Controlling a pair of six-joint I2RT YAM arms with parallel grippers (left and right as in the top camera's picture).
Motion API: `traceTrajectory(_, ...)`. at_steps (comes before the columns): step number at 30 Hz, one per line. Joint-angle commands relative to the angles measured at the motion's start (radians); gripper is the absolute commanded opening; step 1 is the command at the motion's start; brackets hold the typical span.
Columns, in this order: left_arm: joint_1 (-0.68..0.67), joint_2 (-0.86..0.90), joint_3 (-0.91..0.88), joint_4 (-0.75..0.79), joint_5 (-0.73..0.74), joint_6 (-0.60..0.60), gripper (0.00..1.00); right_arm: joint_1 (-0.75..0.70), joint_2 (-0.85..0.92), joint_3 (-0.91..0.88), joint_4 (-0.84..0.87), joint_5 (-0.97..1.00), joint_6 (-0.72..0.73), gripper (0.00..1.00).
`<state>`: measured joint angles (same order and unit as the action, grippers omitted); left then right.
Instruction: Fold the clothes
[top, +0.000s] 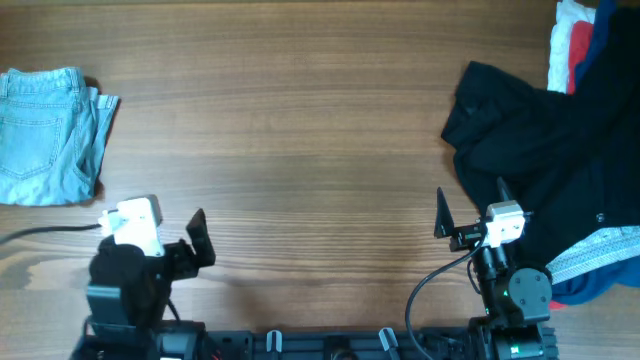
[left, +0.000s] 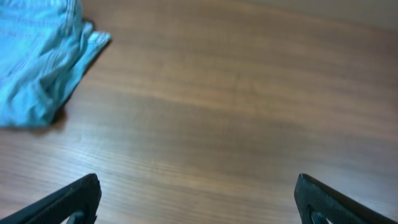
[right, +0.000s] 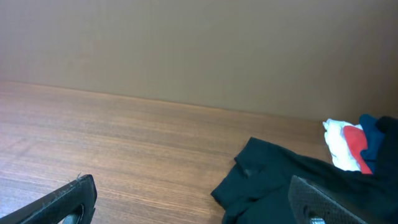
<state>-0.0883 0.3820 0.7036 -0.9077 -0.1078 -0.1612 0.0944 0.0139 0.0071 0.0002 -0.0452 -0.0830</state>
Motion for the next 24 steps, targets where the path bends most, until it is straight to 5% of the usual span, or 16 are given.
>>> traceTrajectory(1, 0.006, -0.126, -0.21, 0.143, 0.026, -0.005, 1.0, -0.008, -0.01, -0.002, 0.002, -0.016, 0.011, 1.0)
traceTrajectory(6, 0.008, -0.337, -0.475, 0.434, 0.066, -0.013, 1.0, -0.008, -0.01, -0.002, 0.002, -0.016, 0.011, 1.0)
traceTrajectory(14, 0.086, -0.379, -0.654, 0.941, 0.066, -0.003, 1.0, -0.008, -0.01, -0.002, 0.002, -0.016, 0.011, 1.0)
traceTrajectory(24, 0.086, -0.379, -0.698, 0.832, 0.134, -0.004, 1.0, -0.008, -0.01, -0.002, 0.002, -0.016, 0.011, 1.0)
